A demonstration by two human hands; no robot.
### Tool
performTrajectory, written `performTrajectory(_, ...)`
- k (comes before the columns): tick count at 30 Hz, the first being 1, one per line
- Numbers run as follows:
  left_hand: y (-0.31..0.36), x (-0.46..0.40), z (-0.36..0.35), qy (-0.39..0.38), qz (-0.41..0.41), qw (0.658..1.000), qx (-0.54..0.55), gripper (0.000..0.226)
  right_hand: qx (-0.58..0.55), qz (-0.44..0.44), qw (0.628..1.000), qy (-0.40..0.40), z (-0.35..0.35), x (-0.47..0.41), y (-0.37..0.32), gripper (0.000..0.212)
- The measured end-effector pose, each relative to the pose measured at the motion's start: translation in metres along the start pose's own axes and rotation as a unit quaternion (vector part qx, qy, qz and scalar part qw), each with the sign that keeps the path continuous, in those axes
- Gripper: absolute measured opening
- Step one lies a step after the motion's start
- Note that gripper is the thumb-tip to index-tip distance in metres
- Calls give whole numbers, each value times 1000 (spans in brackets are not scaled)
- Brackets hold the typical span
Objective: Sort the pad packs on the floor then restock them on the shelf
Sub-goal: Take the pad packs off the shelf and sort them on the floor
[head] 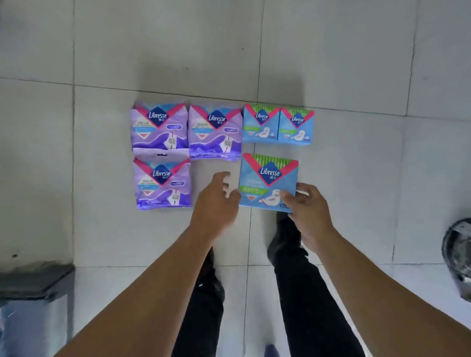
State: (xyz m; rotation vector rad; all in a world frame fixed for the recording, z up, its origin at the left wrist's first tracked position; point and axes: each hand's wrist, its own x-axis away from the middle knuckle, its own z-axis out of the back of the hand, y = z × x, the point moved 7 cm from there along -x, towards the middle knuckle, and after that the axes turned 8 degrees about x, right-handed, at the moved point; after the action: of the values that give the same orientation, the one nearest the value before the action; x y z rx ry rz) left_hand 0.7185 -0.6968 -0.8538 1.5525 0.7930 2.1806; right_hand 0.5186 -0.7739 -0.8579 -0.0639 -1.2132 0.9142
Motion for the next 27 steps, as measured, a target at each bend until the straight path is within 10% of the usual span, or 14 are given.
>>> performTrajectory(12, -85, -144, -81, 34, -55, 981, -180, 32, 108, 15, 994, 19, -59, -251, 87, 23)
performTrajectory(27, -91, -179, -101, 29, -49, 978, -199, 34, 156, 18, 986, 57, -77, -285, 93, 30)
